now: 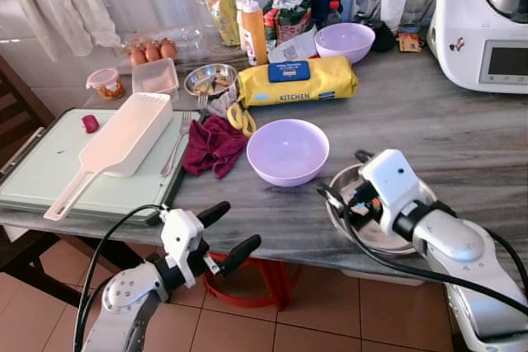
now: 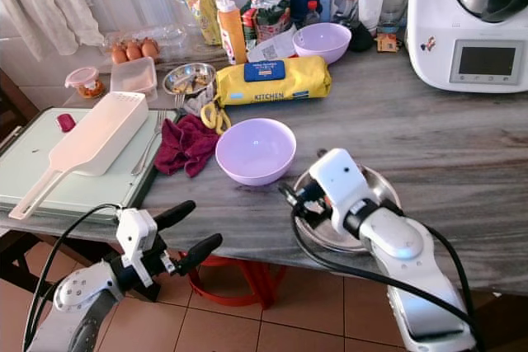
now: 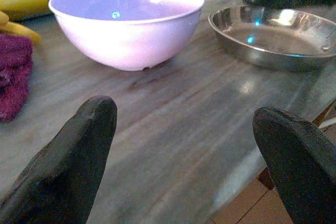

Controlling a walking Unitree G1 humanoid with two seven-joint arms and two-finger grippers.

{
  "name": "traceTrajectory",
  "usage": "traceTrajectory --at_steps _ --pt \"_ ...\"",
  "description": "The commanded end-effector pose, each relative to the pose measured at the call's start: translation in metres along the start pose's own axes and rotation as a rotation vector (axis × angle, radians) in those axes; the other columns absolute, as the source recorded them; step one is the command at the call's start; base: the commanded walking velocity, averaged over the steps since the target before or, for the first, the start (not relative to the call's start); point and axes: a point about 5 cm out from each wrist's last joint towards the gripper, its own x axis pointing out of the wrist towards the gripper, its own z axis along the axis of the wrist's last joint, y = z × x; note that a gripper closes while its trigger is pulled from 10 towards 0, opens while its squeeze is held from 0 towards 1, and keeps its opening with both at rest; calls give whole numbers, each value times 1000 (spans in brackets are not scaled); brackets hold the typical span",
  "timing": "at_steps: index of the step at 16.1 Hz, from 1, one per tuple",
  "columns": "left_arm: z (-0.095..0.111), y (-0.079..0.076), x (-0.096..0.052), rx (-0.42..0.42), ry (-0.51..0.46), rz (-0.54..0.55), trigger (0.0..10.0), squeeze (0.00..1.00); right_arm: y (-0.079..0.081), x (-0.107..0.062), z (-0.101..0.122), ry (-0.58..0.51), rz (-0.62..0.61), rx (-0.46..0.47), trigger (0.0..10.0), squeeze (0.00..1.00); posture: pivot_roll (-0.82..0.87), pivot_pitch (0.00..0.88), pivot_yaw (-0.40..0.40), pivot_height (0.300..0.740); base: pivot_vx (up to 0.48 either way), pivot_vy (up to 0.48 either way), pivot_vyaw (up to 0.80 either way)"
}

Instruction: Setting the table

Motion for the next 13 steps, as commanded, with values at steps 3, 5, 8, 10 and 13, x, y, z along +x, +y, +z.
traceTrajectory --at_steps 3,5,8,10,13 --pt "6 -2 1 10 -4 -5 10000 0 1 -2 -10 83 -14 46 10000 1000 -147 96 164 740 0 0 0" --pt "8 -3 1 9 -4 -4 10000 0 0 -2 -16 121 -26 65 10000 1000 -144 97 163 740 0 0 0" --pt "8 -3 0 6 3 -2 10000 0 -1 -3 -26 185 -35 102 10000 1000 -142 100 163 740 0 0 0" --pt "7 -3 1 4 9 0 10000 0 2 -1 -33 222 -28 127 10000 1000 -140 102 164 740 0 0 0" --pt "5 -2 1 5 19 3 10000 0 6 4 -36 233 -23 145 10000 1000 -135 103 164 740 0 0 0"
